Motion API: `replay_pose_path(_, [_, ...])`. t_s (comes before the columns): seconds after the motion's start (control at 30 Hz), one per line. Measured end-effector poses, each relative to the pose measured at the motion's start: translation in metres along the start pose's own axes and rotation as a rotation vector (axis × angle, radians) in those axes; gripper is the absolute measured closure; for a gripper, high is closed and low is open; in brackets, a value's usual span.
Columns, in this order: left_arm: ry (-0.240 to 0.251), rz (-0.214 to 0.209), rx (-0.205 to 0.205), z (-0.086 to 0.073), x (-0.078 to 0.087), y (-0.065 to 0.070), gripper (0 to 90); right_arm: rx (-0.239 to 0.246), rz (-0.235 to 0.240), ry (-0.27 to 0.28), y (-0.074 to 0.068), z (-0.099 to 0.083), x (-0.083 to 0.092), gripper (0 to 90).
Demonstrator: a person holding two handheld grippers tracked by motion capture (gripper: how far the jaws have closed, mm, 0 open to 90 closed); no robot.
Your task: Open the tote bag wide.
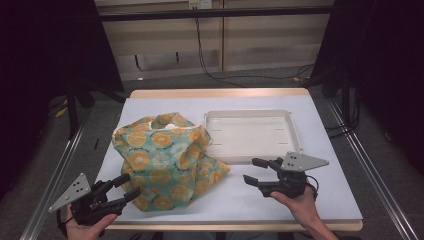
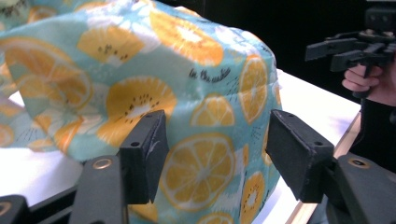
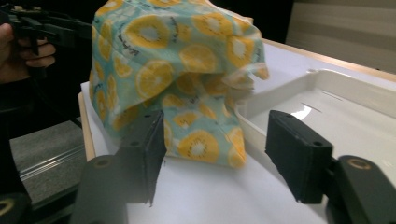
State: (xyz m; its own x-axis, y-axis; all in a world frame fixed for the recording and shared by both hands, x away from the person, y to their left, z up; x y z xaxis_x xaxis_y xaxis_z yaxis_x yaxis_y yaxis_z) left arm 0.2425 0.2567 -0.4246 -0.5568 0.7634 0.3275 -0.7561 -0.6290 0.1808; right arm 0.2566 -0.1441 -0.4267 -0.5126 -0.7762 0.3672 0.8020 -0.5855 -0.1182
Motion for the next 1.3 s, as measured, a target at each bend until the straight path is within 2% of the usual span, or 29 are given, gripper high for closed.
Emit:
replay_pose_path(0.03, [0.003, -0.019, -0.011, 0.002, 0.0, 0.001, 40.7, 0.005, 0.007, 0.002, 0.0, 0.003, -0.003, 40.3])
replay_pose_path(0.07, [-0.007, -0.002, -0.029, 0.003, 0.0, 0.0, 42.6, 0.008, 0.012, 0.003, 0.0, 0.006, -0.007, 41.7])
replay_pose_path(0.2, [-0.001, -0.016, -0.048, 0.01, -0.001, 0.002, 49.4, 0.017, 0.031, 0.002, 0.0, 0.018, -0.022, 45.5])
replay_pose_path(0.3, [0.008, -0.019, -0.084, 0.022, 0.0, 0.002, 55.2, 0.024, 0.049, -0.003, 0.001, 0.025, -0.035, 46.6])
replay_pose_path(0.33, [0.016, -0.034, -0.09, 0.027, 0.0, 0.003, 56.3, 0.029, 0.052, -0.01, 0.001, 0.028, -0.039, 46.8])
replay_pose_path(0.37, [0.02, -0.026, -0.089, 0.031, 0.0, 0.003, 58.0, 0.031, 0.054, -0.011, 0.002, 0.03, -0.043, 46.9])
replay_pose_path(0.43, [0.022, -0.029, -0.106, 0.041, -0.002, 0.001, 58.5, 0.029, 0.064, -0.016, 0.004, 0.035, -0.052, 47.0])
replay_pose_path(0.5, [0.027, -0.033, -0.105, 0.045, -0.005, -0.001, 58.3, 0.031, 0.072, -0.017, 0.006, 0.041, -0.059, 46.9])
replay_pose_path(0.53, [0.036, -0.029, -0.092, 0.045, -0.008, -0.002, 56.2, 0.033, 0.073, -0.012, 0.007, 0.044, -0.063, 46.9])
replay_pose_path(0.6, [0.028, -0.015, -0.072, 0.04, -0.016, -0.003, 53.0, 0.034, 0.081, -0.011, 0.009, 0.05, -0.07, 44.0])
replay_pose_path(0.63, [0.011, -0.023, -0.083, 0.035, -0.021, -0.001, 53.2, 0.035, 0.076, -0.012, 0.01, 0.052, -0.074, 43.1])
replay_pose_path(0.73, [-0.023, -0.029, -0.083, 0.024, -0.028, -0.001, 58.2, 0.037, 0.087, -0.026, 0.011, 0.058, -0.089, 40.8])
replay_pose_path(0.83, [-0.017, -0.042, -0.055, 0.02, -0.027, -0.005, 65.4, 0.033, 0.096, -0.028, 0.011, 0.065, -0.102, 40.5])
replay_pose_path(0.93, [-0.014, -0.038, -0.057, 0.017, -0.025, -0.011, 73.2, 0.044, 0.102, -0.032, 0.011, 0.073, -0.115, 40.2])
replay_pose_path(1.03, [-0.023, -0.043, -0.061, 0.016, -0.024, -0.011, 76.1, 0.051, 0.108, -0.036, 0.011, 0.082, -0.126, 38.9])
replay_pose_path(1.13, [-0.018, -0.047, -0.049, 0.015, -0.024, -0.011, 79.9, 0.057, 0.123, -0.041, 0.01, 0.09, -0.137, 38.9])
replay_pose_path(1.17, [-0.012, -0.055, -0.043, 0.015, -0.024, -0.01, 79.9, 0.057, 0.123, -0.041, 0.01, 0.09, -0.137, 38.9])
replay_pose_path(1.2, [-0.013, -0.06, -0.044, 0.015, -0.023, -0.011, 85.3, 0.065, 0.139, -0.049, 0.009, 0.094, -0.145, 39.2])
replay_pose_path(1.27, [-0.015, -0.063, -0.048, 0.015, -0.024, -0.01, 87.0, 0.069, 0.153, -0.053, 0.007, 0.097, -0.151, 39.4])
replay_pose_path(1.3, [-0.02, -0.081, -0.052, 0.015, -0.024, -0.009, 87.4, 0.071, 0.163, -0.053, 0.006, 0.097, -0.154, 39.1])
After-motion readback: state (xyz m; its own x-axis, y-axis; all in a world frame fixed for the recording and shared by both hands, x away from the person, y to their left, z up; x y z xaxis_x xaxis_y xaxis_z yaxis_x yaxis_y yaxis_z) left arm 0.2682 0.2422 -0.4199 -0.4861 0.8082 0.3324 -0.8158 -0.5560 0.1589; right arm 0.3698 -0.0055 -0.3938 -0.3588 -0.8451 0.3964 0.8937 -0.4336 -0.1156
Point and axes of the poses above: each handheld gripper's, and its own axes: x roughly backward along the jaws, z roughly out of its top, y roughly to its right, the point moved 6 cm from there along -x, roughly forward along the jaws, and after that the axes turned 4 degrees about -y, right-handed, at the moved point
